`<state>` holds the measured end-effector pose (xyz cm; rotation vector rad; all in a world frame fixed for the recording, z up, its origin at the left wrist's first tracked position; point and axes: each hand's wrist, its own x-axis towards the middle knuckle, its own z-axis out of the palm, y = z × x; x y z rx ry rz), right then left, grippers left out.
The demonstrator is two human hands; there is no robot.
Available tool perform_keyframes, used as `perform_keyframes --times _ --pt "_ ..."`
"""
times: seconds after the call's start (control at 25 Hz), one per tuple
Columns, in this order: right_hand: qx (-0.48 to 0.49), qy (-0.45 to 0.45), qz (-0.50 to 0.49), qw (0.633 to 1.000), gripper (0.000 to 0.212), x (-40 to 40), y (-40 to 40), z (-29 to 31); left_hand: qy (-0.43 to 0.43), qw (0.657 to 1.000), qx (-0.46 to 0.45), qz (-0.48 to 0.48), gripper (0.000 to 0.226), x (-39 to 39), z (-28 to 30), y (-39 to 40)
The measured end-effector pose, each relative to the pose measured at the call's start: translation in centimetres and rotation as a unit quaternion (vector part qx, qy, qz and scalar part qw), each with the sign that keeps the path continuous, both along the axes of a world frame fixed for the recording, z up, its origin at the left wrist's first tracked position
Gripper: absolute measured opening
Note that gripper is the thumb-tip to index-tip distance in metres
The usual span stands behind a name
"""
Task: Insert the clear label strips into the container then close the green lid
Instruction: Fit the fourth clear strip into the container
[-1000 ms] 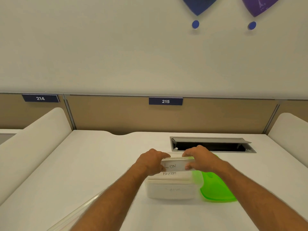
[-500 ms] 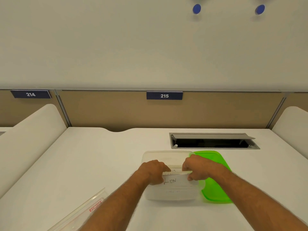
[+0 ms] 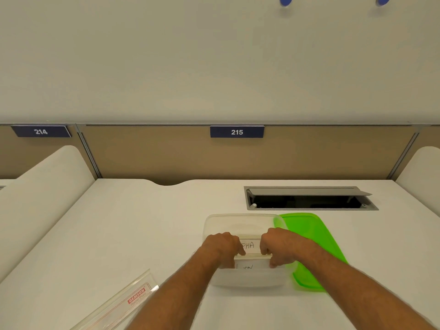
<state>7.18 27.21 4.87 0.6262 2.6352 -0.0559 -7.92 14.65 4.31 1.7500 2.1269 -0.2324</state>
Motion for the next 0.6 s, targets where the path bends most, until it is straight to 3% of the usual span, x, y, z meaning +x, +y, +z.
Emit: perform_keyframes --times 0.44,0.6 --pt "0.007 -0.009 -0.003 1.0 0.04 0.1 -0.4 -0.4 -0.025 1.0 -0.004 0.014 0.053 -0.7 -1.3 0.4" --pt "-0.022 0.027 -0.017 0.999 0.046 0.3 -0.5 0.4 -0.022 0.999 0.021 0.034 0.058 -1.3 -0.9 0.0"
